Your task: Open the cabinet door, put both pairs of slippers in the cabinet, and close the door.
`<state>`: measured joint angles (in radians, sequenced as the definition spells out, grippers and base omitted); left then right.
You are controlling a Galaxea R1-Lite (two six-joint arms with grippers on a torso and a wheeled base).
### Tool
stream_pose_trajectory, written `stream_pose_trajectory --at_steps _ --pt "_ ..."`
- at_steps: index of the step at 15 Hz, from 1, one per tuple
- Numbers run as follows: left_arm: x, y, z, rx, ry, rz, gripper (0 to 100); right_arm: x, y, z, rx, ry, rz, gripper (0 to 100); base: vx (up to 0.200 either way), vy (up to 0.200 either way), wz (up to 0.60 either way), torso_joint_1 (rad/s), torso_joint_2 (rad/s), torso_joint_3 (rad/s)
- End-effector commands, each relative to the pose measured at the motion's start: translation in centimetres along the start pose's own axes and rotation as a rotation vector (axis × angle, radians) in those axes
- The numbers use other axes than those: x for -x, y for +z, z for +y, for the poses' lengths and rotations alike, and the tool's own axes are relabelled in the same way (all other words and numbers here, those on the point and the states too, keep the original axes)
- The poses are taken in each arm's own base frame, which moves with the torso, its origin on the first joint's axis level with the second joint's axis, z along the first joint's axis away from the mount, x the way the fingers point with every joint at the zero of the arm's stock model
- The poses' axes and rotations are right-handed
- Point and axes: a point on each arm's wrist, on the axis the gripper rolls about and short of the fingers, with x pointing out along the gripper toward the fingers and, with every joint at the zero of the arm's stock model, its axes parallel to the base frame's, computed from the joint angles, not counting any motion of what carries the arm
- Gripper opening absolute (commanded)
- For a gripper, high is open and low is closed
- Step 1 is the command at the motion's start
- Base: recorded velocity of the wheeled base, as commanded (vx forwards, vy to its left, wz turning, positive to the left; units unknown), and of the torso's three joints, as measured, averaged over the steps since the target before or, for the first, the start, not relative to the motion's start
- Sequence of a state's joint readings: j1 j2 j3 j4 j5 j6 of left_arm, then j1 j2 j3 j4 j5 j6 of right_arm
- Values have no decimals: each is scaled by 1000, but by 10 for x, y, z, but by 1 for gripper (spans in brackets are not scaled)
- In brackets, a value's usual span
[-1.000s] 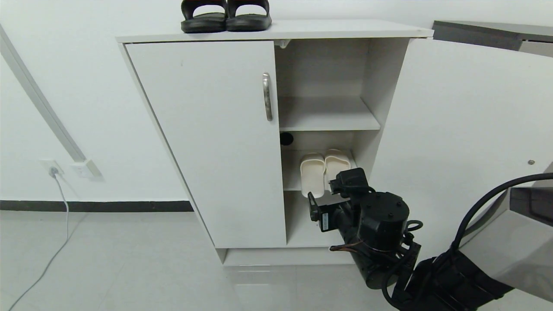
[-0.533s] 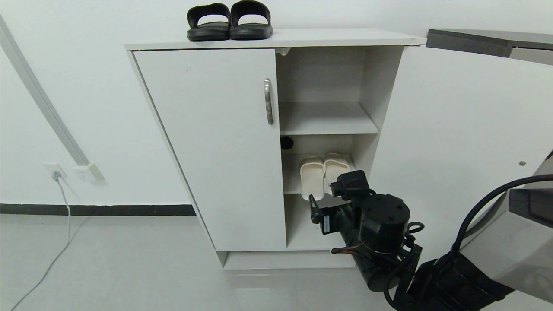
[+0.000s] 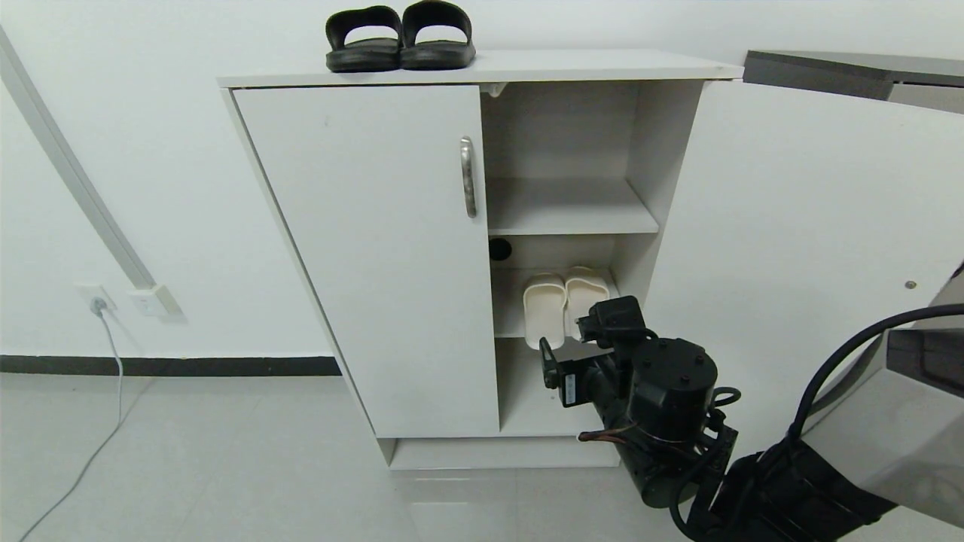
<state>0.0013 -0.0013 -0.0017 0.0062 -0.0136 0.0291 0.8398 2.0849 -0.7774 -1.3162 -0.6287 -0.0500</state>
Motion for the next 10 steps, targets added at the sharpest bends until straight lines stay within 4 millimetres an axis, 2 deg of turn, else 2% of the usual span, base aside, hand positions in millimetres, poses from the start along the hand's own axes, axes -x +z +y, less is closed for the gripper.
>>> stream_pose_trajectory --at_steps 1,10 --pt "0 0 0 0 0 1 0 0 0 0 -1 -1 -3 100 0 200 0 2 -2 2" --pt "0 0 0 0 0 1 0 3 -2 -2 0 10 -3 100 0 200 0 3 3 3"
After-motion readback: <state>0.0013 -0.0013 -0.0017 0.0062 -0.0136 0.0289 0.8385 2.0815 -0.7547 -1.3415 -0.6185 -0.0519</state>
